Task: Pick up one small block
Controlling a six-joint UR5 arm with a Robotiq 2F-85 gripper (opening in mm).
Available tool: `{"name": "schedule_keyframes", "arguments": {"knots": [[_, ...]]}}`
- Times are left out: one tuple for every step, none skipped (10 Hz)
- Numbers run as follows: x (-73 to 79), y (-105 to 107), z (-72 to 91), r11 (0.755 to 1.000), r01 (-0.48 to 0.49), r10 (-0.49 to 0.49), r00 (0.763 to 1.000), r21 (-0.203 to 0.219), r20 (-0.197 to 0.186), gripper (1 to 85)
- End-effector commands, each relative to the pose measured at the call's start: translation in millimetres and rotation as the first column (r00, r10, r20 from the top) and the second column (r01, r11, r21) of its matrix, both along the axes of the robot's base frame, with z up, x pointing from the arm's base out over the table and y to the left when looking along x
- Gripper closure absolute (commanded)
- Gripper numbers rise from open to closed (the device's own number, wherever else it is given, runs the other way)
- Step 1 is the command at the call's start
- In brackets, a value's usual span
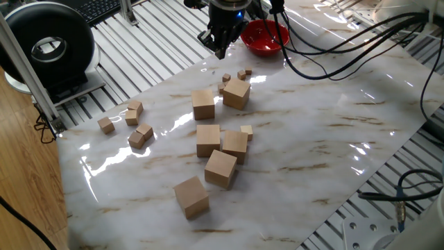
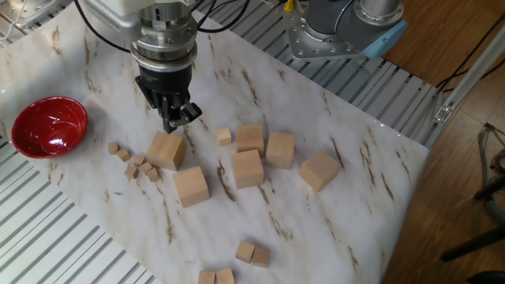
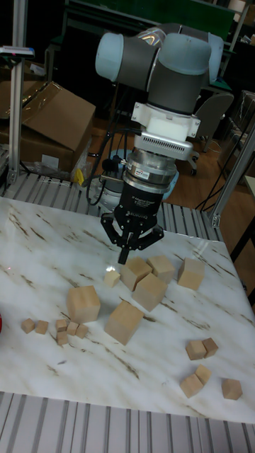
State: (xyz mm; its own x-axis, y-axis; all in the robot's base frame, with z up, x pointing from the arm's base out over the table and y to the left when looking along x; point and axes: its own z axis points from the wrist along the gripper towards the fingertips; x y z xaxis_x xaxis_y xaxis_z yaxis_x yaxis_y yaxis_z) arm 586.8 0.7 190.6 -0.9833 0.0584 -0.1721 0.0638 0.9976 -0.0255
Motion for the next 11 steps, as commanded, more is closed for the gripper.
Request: {"name": "schedule_keyframes", "arguments": {"knots": [[-3.3,-0.6,0.7,0.999,0.042,-0.042,0.999,0.008,-0.011,84.7],[-6.4,2.1,0.1,0.998,0.064,-0.063,0.998,0.021,-0.023,84.7],[-4.8,2.5,0.4,0.997,0.069,-0.069,0.997,0.024,-0.017,84.7],[-2.0,4.1,0.8,0.998,0.060,-0.060,0.998,0.029,-0.007,84.7],[-2.8,4.5,0.6,0.998,0.061,-0.061,0.998,0.031,-0.010,84.7],[-3.2,4.1,0.6,0.998,0.052,-0.052,0.999,0.028,-0.012,84.7],[-2.9,4.9,0.6,0.999,0.040,-0.040,0.999,0.029,-0.011,84.7],[-3.3,2.1,0.6,1.000,0.007,-0.007,1.000,0.013,-0.013,84.7],[3.1,-5.9,-1.8,0.999,-0.050,0.050,0.998,-0.022,-0.024,84.7],[16.3,-8.6,-8.5,0.996,-0.088,0.087,0.996,-0.029,-0.034,84.7],[26.9,-14.4,-15.7,0.991,-0.126,0.124,0.991,-0.044,-0.054,84.7]]}}
